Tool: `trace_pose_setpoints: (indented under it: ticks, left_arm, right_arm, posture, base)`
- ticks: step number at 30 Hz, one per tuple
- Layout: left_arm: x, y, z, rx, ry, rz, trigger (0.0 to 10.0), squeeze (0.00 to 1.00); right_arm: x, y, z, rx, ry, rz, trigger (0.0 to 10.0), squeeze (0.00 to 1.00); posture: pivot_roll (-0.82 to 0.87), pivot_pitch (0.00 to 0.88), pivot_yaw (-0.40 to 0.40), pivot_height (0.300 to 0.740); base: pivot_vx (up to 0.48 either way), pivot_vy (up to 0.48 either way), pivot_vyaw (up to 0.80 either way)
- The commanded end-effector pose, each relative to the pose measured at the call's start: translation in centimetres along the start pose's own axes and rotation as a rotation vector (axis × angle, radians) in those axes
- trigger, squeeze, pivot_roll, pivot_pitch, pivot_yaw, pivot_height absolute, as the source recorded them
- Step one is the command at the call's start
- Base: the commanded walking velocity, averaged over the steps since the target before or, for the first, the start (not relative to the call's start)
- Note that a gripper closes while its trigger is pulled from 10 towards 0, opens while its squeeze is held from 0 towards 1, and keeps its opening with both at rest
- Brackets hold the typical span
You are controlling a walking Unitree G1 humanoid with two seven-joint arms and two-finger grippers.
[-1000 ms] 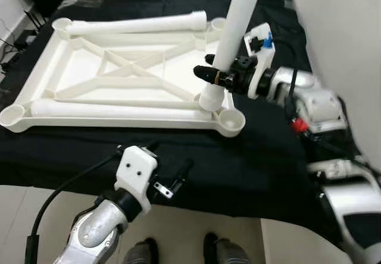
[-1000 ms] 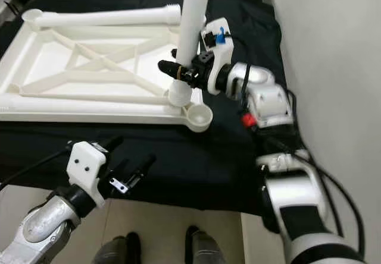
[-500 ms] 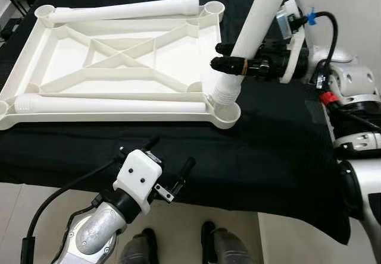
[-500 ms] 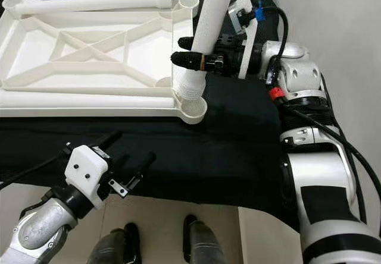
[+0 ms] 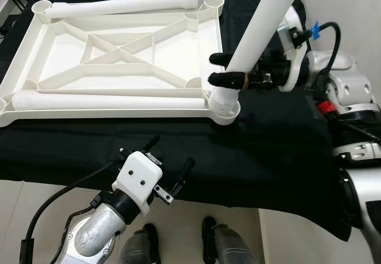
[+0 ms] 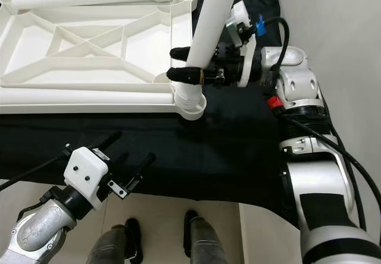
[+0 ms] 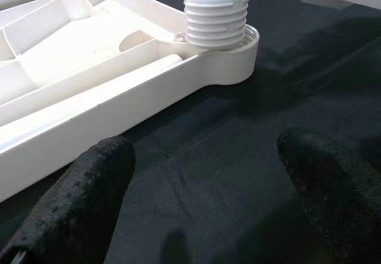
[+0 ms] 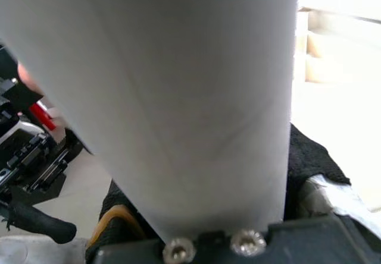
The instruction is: Building children table
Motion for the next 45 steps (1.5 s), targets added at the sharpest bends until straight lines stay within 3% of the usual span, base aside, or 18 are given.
trace_pose_setpoints:
  ticks: [1, 9, 17, 26, 38, 45]
  left_arm:
    - [-0.3, -0.2, 0.0, 0.012, 0.0, -0.016, 10.0, 0.0]
    - [-0.4, -0.1, 0.1, 0.019, -0.002, -0.015, 10.0, 0.0]
    - [-0.5, -0.1, 0.2, 0.027, -0.001, -0.017, 10.0, 0.0]
    - [-0.5, -0.1, 0.1, 0.03, -0.001, -0.02, 10.0, 0.0]
    - [-0.4, -0.1, 0.2, 0.035, -0.004, -0.018, 10.0, 0.0]
    - [-0.3, -0.1, 0.2, 0.036, -0.007, -0.016, 10.0, 0.0]
  right_arm:
    - [0.6, 0.1, -0.9, -0.005, 0.054, 0.02, 10.0, 0.0]
    - [0.8, -0.3, -1.5, -0.002, 0.09, 0.027, 10.0, 0.0]
    - [-0.8, -0.3, -1.1, -0.003, 0.124, 0.042, 10.0, 0.0]
    - [-1.3, -0.3, -0.9, -0.003, 0.158, 0.058, 10.0, 0.0]
    - [-0.7, -0.3, -1.4, 0.0, 0.189, 0.072, 10.0, 0.0]
    - [0.6, 0.3, -2.5, 0.007, 0.209, 0.075, 10.0, 0.0]
  posture:
    - [-0.01, 0.37, -0.029, 0.74]
    - [0.0, 0.374, -0.03, 0.74]
    - [0.0, 0.385, -0.026, 0.74]
    - [0.0, 0.384, -0.025, 0.74]
    - [0.0, 0.383, -0.028, 0.74]
    - [-0.01, 0.381, -0.029, 0.74]
  base:
    - [0.0, 0.0, 0.0]
    - [0.0, 0.0, 0.0]
    - [0.0, 0.0, 0.0]
    - [0.0, 0.0, 0.0]
    - [0.0, 0.0, 0.0]
    - [0.0, 0.0, 0.0]
Point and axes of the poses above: a point about 5 cm out from each wrist's last joint towards the gripper, its own x axis pointing out of the wrist towards the gripper, its own z axis along the axis of the wrist's last joint, y = z × x, the point moved 1 cm from there along x, pointing out of the wrist towards the gripper, and after that the axes turned 15 degrees about x, right-handed, at the moved point
